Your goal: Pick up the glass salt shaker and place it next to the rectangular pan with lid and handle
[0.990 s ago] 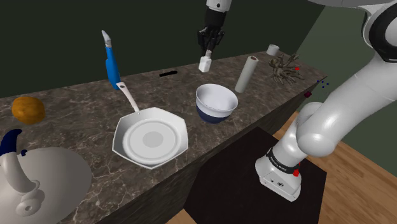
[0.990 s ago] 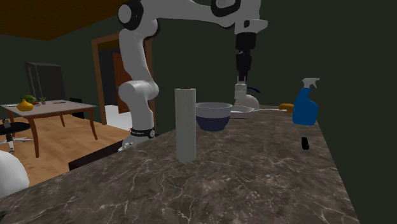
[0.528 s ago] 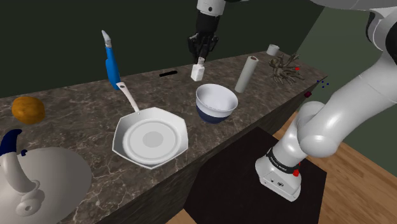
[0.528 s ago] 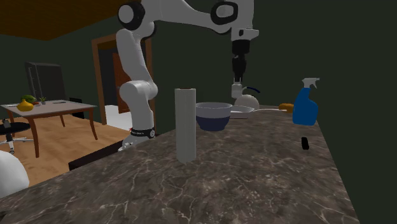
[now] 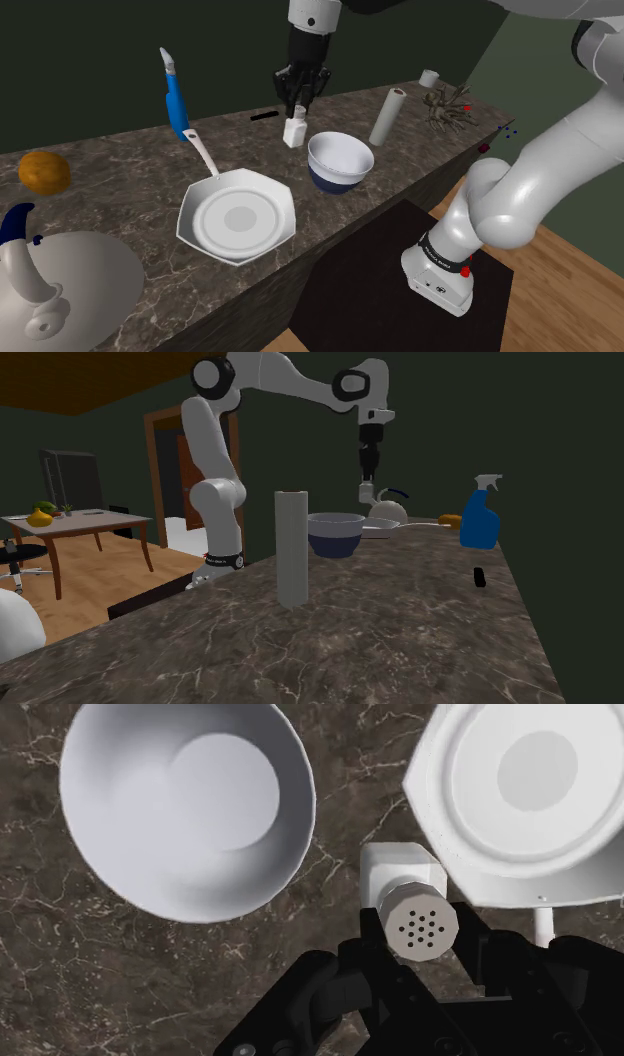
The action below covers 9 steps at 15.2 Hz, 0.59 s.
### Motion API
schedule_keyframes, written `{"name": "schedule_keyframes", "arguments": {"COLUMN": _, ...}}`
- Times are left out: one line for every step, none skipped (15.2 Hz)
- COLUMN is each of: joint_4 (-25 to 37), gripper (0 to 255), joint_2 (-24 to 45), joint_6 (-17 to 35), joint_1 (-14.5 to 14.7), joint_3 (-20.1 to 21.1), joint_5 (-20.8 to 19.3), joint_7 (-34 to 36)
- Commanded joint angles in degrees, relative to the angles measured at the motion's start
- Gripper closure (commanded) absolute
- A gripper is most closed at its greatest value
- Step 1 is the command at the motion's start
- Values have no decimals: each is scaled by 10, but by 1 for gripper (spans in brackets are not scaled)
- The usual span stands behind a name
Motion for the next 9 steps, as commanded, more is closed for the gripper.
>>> {"name": "schedule_keyframes", "arguments": {"joint_4": 0, "gripper": 255, "joint_2": 1, "joint_6": 2, "joint_1": 11, "joint_3": 17, "joint_5": 4, "joint_7": 29}}
{"name": "schedule_keyframes", "arguments": {"joint_4": 3, "gripper": 255, "joint_2": 5, "joint_6": 3, "joint_1": 17, "joint_3": 26, "joint_5": 5, "joint_7": 43}}
{"name": "schedule_keyframes", "arguments": {"joint_4": 7, "gripper": 255, "joint_2": 9, "joint_6": 3, "joint_1": 23, "joint_3": 35, "joint_5": 6, "joint_7": 57}}
{"name": "schedule_keyframes", "arguments": {"joint_4": 12, "gripper": 255, "joint_2": 13, "joint_6": 4, "joint_1": 28, "joint_3": 43, "joint_5": 7, "joint_7": 71}}
{"name": "schedule_keyframes", "arguments": {"joint_4": 17, "gripper": 255, "joint_2": 18, "joint_6": 4, "joint_1": 34, "joint_3": 52, "joint_5": 8, "joint_7": 85}}
{"name": "schedule_keyframes", "arguments": {"joint_4": 23, "gripper": 255, "joint_2": 24, "joint_6": 4, "joint_1": 40, "joint_3": 61, "joint_5": 8, "joint_7": 99}}
{"name": "schedule_keyframes", "arguments": {"joint_4": 29, "gripper": 255, "joint_2": 30, "joint_6": 5, "joint_1": 46, "joint_3": 69, "joint_5": 8, "joint_7": 114}}
{"name": "schedule_keyframes", "arguments": {"joint_4": 36, "gripper": 255, "joint_2": 37, "joint_6": 5, "joint_1": 51, "joint_3": 78, "joint_5": 8, "joint_7": 128}}
{"name": "schedule_keyframes", "arguments": {"joint_4": 44, "gripper": 255, "joint_2": 45, "joint_6": 5, "joint_1": 57, "joint_3": 86, "joint_5": 7, "joint_7": 143}}
